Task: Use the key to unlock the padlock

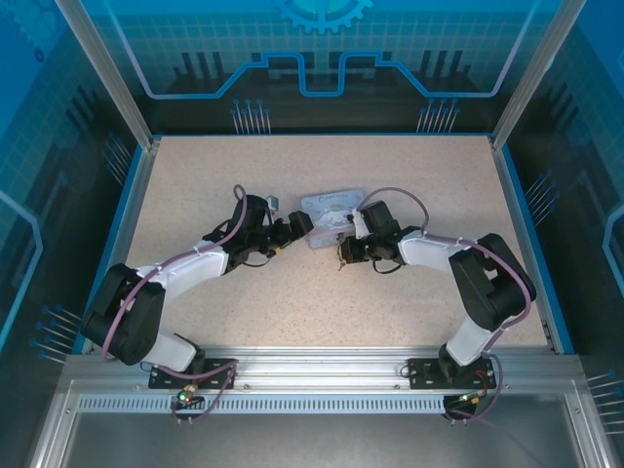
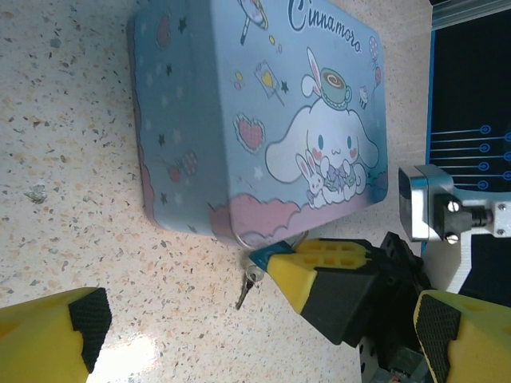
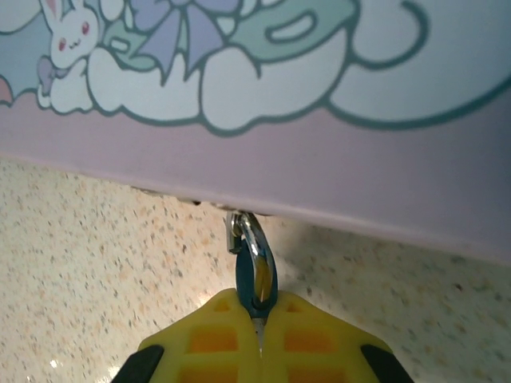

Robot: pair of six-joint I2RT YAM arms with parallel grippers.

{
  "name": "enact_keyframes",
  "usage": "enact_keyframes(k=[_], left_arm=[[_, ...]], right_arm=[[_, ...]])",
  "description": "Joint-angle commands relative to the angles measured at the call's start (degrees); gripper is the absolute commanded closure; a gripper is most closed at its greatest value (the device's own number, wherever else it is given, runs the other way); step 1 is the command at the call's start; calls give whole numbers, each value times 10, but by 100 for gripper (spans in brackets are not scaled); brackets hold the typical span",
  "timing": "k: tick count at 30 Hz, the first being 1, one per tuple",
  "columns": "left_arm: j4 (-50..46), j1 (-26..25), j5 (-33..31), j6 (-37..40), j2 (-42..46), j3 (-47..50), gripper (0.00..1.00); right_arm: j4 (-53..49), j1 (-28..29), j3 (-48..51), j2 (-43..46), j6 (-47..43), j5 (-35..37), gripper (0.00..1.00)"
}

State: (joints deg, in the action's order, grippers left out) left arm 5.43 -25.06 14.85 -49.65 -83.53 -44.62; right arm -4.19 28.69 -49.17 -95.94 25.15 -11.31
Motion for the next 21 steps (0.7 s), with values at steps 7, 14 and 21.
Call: enact_keyframes(k=[7, 14, 21], left_arm=[[2, 5, 19, -15, 6, -10, 1], [-5, 6, 21, -13, 10, -13, 1], [-6, 6, 22, -11, 7, -20, 1]], right_arm=[[-66, -14, -4, 1, -36, -5, 93], [-41, -27, 30, 33, -11, -11, 61], [29, -50, 120, 143, 69, 5, 36]])
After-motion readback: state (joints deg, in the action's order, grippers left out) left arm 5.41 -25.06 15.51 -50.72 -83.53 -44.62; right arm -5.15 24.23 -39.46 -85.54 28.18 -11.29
